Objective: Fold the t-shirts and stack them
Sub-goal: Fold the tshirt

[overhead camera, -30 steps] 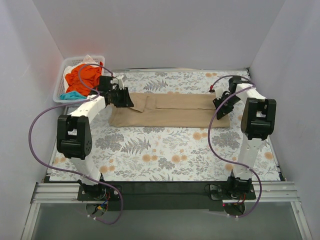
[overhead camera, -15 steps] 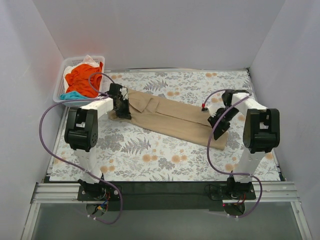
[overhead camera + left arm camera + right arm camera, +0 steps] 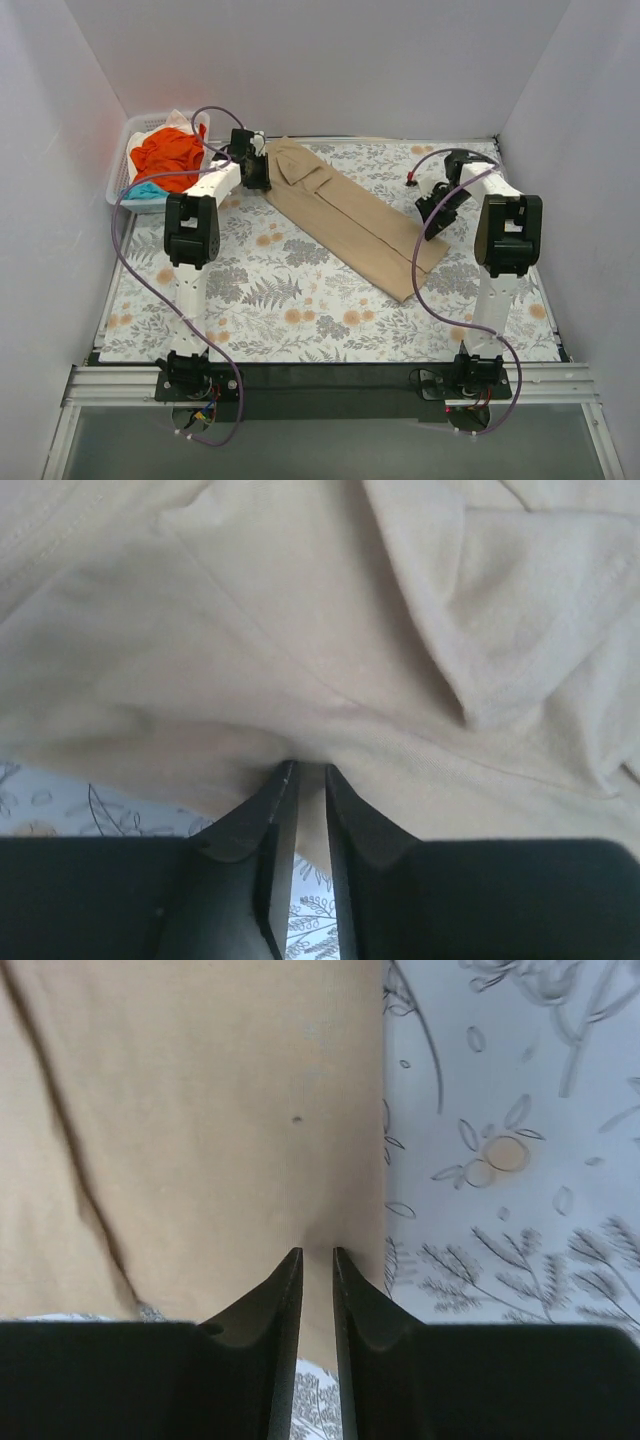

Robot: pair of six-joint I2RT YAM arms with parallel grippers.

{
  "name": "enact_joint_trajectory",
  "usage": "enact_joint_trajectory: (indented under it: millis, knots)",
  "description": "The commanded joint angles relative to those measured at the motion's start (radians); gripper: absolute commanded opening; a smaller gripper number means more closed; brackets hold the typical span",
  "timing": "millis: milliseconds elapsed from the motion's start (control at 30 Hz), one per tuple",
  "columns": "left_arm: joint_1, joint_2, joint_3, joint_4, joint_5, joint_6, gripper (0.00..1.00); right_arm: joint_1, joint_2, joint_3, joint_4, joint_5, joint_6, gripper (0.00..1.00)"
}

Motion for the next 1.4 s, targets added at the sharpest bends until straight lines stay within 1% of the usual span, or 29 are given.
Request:
enact_joint_trajectory:
  millis: [0,33,133,167,267,333,400,433,467,533,567,667,700,800,833,900,933,1000,1033,1167,1233,1367]
  knots:
    - [0.042,-0.027,0.032,-0.032,0.142,0.034,0.22,0.037,0.017,-0.048,0.029,0.032,0.030,0.22]
    - [0.044,-0.076,0.012,-0.009,0.159,0.031,0.23,0.044,0.013,-0.072,0.037,0.037,0.029,0.22]
    - [0.044,-0.140,-0.072,0.017,0.193,0.017,0.27,0.081,-0.006,-0.157,0.043,0.042,0.018,0.21]
    - [0.044,-0.172,-0.083,0.016,0.193,0.009,0.27,0.104,-0.015,-0.212,0.043,0.040,0.013,0.21]
    - [0.044,-0.214,-0.127,0.014,0.179,-0.006,0.27,0.161,-0.069,-0.307,0.042,0.033,0.001,0.19]
    - [0.045,-0.229,-0.156,0.011,0.162,-0.009,0.27,0.201,-0.122,-0.411,0.040,0.010,-0.002,0.19]
    - [0.045,-0.239,-0.173,0.010,0.160,-0.006,0.27,0.277,-0.182,-0.506,0.033,-0.015,-0.011,0.19]
    - [0.045,-0.239,-0.180,0.008,0.160,-0.004,0.27,0.309,-0.202,-0.528,0.026,-0.026,-0.020,0.19]
    - [0.045,-0.239,-0.186,0.008,0.162,-0.004,0.27,0.370,-0.220,-0.546,0.019,-0.038,-0.030,0.19]
    - [0.045,-0.230,-0.184,0.008,0.179,-0.004,0.27,0.434,-0.256,-0.582,-0.010,-0.102,-0.034,0.19]
    - [0.045,-0.223,-0.175,0.008,0.194,-0.006,0.27,0.498,-0.262,-0.588,-0.018,-0.124,-0.034,0.19]
    - [0.044,-0.196,-0.146,0.005,0.242,-0.012,0.28,0.595,-0.279,-0.580,-0.030,-0.199,-0.030,0.20]
    - [0.042,-0.187,-0.140,0.004,0.255,-0.011,0.28,0.609,-0.273,-0.571,-0.029,-0.234,-0.022,0.20]
    - [0.029,-0.170,-0.134,0.007,0.305,0.008,0.28,0.615,-0.250,-0.499,-0.041,-0.277,0.001,0.23]
    - [0.024,-0.174,-0.138,0.007,0.315,0.015,0.28,0.615,-0.253,-0.484,-0.046,-0.282,0.004,0.25]
    - [0.009,-0.190,-0.169,0.014,0.357,0.032,0.28,0.615,-0.288,-0.450,-0.056,-0.300,0.004,0.29]
    - [0.004,-0.199,-0.183,0.031,0.375,0.034,0.28,0.615,-0.303,-0.444,-0.061,-0.310,-0.001,0.32]
    - [-0.016,-0.216,-0.210,0.047,0.387,0.029,0.28,0.613,-0.345,-0.432,-0.061,-0.329,-0.001,0.35]
    - [-0.024,-0.214,-0.221,0.054,0.383,0.031,0.28,0.613,-0.352,-0.429,-0.060,-0.333,0.001,0.37]
    - [-0.051,-0.168,-0.206,0.053,0.317,0.020,0.27,0.572,-0.357,-0.401,-0.052,-0.354,0.013,0.38]
    - [-0.051,-0.118,-0.166,0.038,0.296,0.019,0.27,0.546,-0.345,-0.384,-0.043,-0.350,0.021,0.38]
    - [-0.051,-0.044,-0.093,0.022,0.283,0.048,0.28,0.454,-0.323,-0.372,-0.008,-0.328,0.035,0.38]
